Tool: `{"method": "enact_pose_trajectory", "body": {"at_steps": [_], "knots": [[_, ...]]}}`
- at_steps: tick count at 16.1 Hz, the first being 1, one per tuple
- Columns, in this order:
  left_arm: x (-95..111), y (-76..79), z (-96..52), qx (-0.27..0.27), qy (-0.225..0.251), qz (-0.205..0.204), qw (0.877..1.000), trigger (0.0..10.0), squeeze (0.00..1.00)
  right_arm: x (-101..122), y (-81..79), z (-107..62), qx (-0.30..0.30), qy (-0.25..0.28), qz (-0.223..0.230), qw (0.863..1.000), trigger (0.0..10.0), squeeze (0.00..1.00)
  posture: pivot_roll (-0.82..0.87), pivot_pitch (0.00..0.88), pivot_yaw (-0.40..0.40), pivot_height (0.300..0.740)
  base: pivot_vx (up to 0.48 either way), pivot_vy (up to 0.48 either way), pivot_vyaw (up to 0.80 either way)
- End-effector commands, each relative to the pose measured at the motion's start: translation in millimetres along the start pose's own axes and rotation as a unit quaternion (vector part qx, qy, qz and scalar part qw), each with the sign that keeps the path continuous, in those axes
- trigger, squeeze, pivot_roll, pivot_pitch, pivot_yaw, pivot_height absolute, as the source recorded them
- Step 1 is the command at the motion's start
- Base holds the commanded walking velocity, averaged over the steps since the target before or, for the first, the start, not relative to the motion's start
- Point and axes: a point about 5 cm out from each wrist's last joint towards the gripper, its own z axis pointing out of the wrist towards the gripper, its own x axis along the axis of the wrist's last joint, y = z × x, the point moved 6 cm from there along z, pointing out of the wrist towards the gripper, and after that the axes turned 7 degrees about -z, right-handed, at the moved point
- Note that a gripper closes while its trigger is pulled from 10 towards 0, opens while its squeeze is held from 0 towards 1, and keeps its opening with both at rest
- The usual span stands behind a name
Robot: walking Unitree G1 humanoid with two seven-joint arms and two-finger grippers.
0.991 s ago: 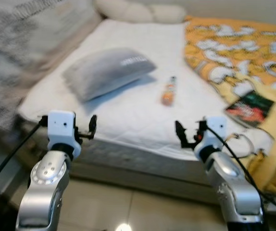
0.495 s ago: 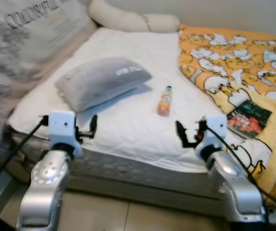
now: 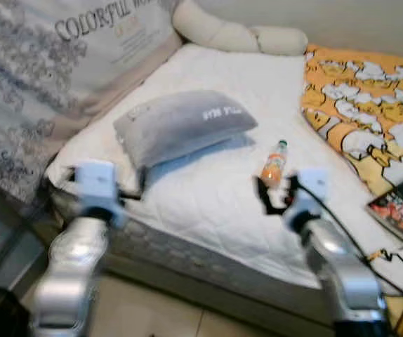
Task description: Clean up the room
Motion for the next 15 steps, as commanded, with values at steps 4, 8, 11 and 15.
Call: {"method": "enact_pose_trajectory", "body": {"at_steps": [4, 8, 11, 15], "knots": [[3.2, -4.5, 4.5, 0.001, 0.003, 0.009, 1.0, 10.0, 0.73, 6.4, -1.3, 5.5, -0.001, 0.005, -0.003, 1.0, 10.0, 0.0, 0.08, 0.0, -0.001, 0.74, 0.319, 0.0, -0.4], [3.2, -2.7, 7.6, -0.001, 0.005, 0.008, 1.0, 10.0, 0.74, 8.6, 2.2, 6.4, -0.004, 0.007, -0.006, 1.0, 10.0, 0.0, 0.07, 0.0, -0.006, 0.74, 0.318, 0.0, 0.0], [3.1, -2.4, 8.4, 0.0, 0.006, 0.006, 1.0, 10.0, 0.74, 9.9, 2.0, 8.9, -0.002, 0.007, -0.01, 1.0, 10.0, 0.0, 0.08, 0.0, -0.015, 0.74, 0.315, 0.0, 0.0], [3.3, -3.5, 7.4, 0.003, 0.009, 0.007, 1.0, 10.0, 0.74, 11.7, -0.2, 14.2, -0.001, 0.007, -0.01, 1.0, 10.0, 0.0, 0.1, 0.0, -0.027, 0.74, 0.313, 0.0, 0.0]]}}
